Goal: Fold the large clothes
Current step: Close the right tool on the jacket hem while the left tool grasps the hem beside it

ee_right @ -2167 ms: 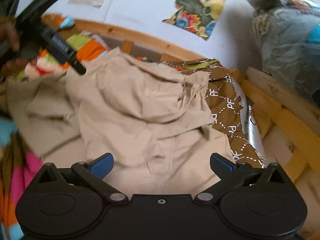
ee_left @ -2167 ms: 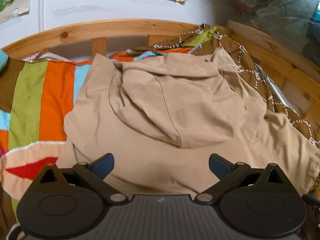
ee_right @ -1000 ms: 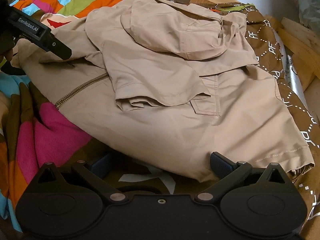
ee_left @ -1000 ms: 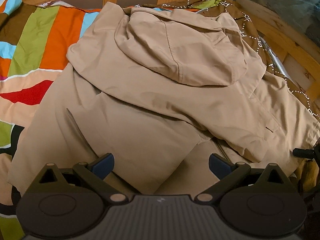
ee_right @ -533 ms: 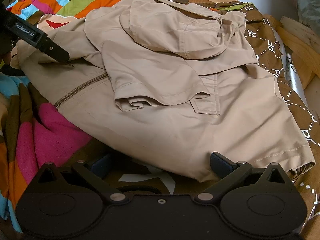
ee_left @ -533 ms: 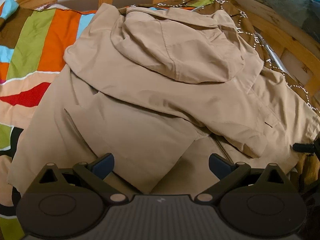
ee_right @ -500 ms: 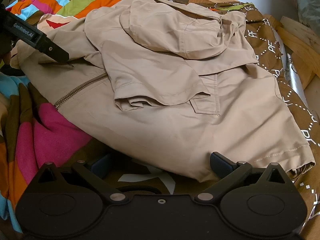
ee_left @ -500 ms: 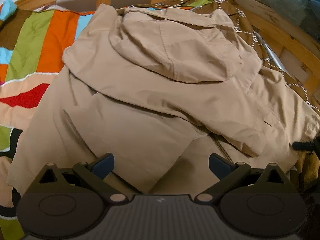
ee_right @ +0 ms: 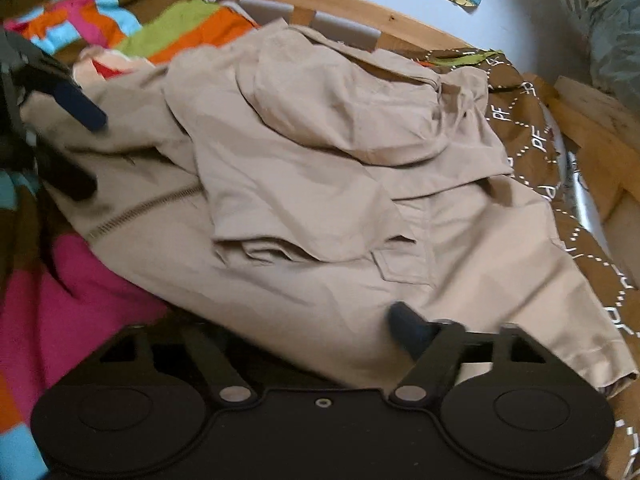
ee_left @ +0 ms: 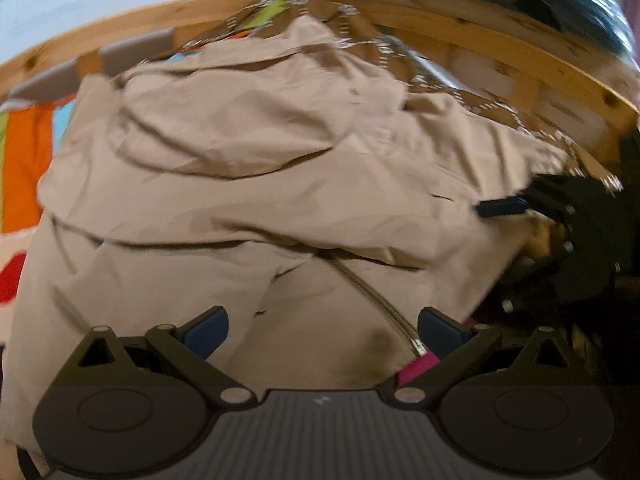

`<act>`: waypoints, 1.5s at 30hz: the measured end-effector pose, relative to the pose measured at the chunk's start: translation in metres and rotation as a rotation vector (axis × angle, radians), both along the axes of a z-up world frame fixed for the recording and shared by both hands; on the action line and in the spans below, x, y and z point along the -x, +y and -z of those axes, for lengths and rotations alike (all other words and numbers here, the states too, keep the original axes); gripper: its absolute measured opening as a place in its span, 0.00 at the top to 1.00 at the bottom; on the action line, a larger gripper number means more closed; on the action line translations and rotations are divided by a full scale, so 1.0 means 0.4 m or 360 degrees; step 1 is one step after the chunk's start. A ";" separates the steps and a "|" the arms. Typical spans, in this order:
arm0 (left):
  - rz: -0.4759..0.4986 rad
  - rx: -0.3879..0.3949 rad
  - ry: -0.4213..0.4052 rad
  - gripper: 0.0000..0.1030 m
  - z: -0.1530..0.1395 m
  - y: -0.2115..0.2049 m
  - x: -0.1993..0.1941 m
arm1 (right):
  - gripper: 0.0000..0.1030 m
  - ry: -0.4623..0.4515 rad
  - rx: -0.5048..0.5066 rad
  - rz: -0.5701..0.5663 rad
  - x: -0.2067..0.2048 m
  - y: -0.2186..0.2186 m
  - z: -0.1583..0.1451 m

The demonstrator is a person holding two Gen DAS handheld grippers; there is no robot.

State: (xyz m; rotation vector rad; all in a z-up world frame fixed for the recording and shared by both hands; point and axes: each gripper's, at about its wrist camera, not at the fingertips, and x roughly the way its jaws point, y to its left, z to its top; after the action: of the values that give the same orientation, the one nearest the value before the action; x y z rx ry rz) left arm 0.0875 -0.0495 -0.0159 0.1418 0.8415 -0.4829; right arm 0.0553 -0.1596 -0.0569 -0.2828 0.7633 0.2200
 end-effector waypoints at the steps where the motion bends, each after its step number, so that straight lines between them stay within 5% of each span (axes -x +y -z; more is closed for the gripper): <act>1: 0.0034 -0.0021 -0.0023 0.00 0.000 -0.008 0.007 | 0.44 0.0003 -0.0020 -0.0015 0.001 0.004 -0.002; 4: 0.0115 -0.0098 -0.0082 0.00 0.004 -0.035 0.027 | 0.70 -0.0014 -0.0120 -0.0033 0.003 0.008 -0.018; 10: 0.0198 -0.0266 -0.0142 0.00 0.010 -0.081 0.034 | 0.88 -0.0071 -0.0416 0.0047 -0.072 -0.024 -0.091; 15: 0.0146 -0.0537 -0.0309 0.00 0.014 -0.109 0.036 | 0.90 -0.0164 -0.0664 0.0118 -0.136 -0.070 -0.138; 20: -0.0037 -0.0668 -0.0387 0.05 0.026 -0.101 0.013 | 0.91 -0.0177 -0.0825 0.0144 -0.144 -0.106 -0.120; 29: -0.0306 -0.0865 -0.0364 0.10 0.057 0.030 0.049 | 0.91 -0.0197 -0.0853 0.0134 -0.122 -0.110 -0.114; 33: -0.0434 -0.0935 -0.0318 0.15 0.061 0.111 0.052 | 0.91 -0.0198 -0.0795 0.0121 -0.114 -0.101 -0.114; 38: -0.0379 -0.0925 -0.0324 0.51 0.052 0.151 0.025 | 0.88 -0.0205 -0.0547 0.0029 -0.097 -0.066 -0.110; 40: -0.0339 -0.0896 -0.0338 0.63 0.042 0.158 0.013 | 0.73 -0.0196 -0.0367 -0.0037 -0.080 -0.051 -0.107; 43: -0.0376 -0.0828 -0.0351 0.63 0.026 0.179 -0.008 | 0.45 -0.0141 0.0048 -0.0123 -0.033 -0.024 -0.083; 45: -0.0415 -0.0796 -0.0349 0.63 0.014 0.189 -0.020 | 0.43 -0.0072 0.0296 -0.0207 0.007 -0.011 -0.054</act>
State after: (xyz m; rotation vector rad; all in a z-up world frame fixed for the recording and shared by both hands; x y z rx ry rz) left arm 0.0956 0.0262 -0.0216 0.5286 0.7380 -0.0024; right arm 0.0526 -0.1639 -0.0351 -0.5129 0.7219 0.2653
